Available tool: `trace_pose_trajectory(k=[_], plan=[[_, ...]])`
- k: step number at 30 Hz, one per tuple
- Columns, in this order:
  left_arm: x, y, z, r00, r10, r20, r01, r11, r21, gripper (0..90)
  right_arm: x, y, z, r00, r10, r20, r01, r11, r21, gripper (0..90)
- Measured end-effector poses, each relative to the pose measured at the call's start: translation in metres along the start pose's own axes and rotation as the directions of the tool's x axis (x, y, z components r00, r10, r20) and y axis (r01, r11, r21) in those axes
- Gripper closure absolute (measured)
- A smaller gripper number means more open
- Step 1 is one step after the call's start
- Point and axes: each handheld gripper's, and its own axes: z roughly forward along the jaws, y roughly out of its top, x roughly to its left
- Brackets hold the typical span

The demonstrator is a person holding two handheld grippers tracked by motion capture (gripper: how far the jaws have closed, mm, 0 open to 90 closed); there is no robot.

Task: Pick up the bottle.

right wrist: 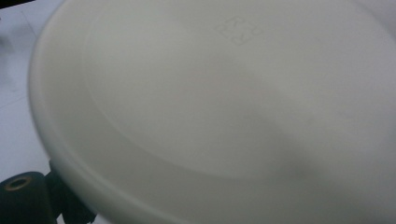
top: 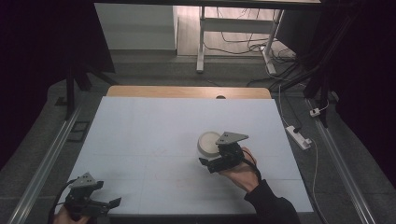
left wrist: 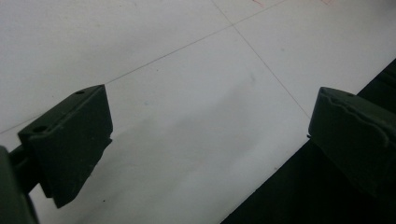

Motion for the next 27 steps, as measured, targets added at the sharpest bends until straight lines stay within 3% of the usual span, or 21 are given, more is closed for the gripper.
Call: trace_pose_trajectory(k=[27], plan=[[0.000, 0.000, 0.000, 1.0000, 0.002, 0.003, -0.002, 1.0000, 0.002, 0.7, 0.030, 0.024, 0.040, 0.9948, -0.074, -0.071, 0.076, 0.997, 0.023, 6.5]])
